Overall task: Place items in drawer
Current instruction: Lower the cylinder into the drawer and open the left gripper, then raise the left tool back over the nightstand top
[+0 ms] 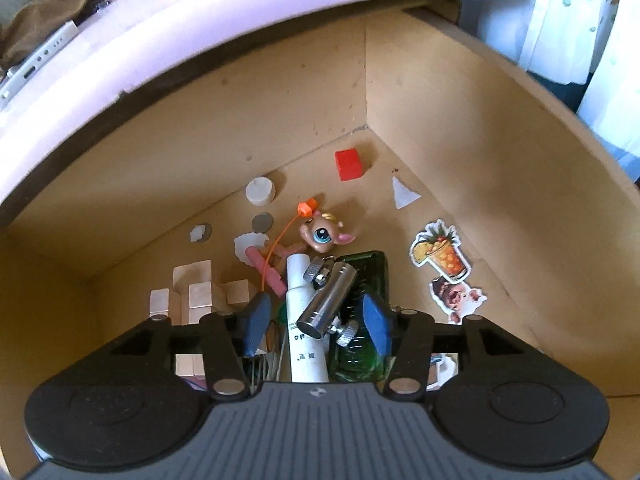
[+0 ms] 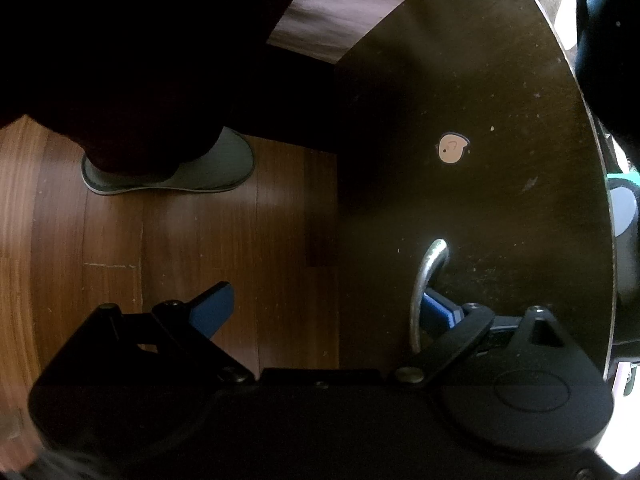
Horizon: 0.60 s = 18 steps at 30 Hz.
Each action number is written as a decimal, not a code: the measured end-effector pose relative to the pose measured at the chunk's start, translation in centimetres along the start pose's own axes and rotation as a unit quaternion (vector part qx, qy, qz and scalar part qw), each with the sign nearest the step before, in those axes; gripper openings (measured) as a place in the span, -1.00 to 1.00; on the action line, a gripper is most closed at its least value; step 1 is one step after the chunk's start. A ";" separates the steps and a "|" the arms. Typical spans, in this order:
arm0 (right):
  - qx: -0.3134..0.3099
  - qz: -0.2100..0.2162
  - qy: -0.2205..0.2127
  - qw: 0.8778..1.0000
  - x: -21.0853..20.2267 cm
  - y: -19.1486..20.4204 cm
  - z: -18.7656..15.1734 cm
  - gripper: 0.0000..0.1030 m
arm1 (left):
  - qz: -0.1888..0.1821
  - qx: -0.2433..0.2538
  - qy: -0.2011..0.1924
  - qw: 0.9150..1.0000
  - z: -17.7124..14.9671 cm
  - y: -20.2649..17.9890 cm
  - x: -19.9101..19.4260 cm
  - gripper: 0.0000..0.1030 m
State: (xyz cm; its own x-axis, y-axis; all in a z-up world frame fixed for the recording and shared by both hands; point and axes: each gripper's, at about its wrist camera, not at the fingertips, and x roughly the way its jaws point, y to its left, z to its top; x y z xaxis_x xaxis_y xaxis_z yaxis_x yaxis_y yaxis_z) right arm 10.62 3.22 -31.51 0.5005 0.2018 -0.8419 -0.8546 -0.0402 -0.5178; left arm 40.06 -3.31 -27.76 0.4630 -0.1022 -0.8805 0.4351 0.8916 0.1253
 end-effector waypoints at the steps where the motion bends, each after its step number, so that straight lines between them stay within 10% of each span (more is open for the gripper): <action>1: 0.000 0.000 0.000 1.000 0.0 0.0 0.0 0.88 | -0.002 0.000 -0.002 1.000 0.0 0.0 -0.3 -0.03; 18: -0.009 -0.001 0.001 1.000 -0.3 0.0 0.0 0.89 | -0.047 -0.073 -0.125 0.988 1.5 -0.5 -9.6 -0.04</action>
State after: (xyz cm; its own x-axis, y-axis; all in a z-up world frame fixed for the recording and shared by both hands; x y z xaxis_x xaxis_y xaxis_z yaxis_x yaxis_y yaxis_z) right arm 10.44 3.17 -31.31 0.5028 0.1998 -0.8410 -0.8509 -0.0568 -0.5222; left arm 36.57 -3.48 -18.68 0.6095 -0.2766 -0.7430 0.3779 0.9252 -0.0345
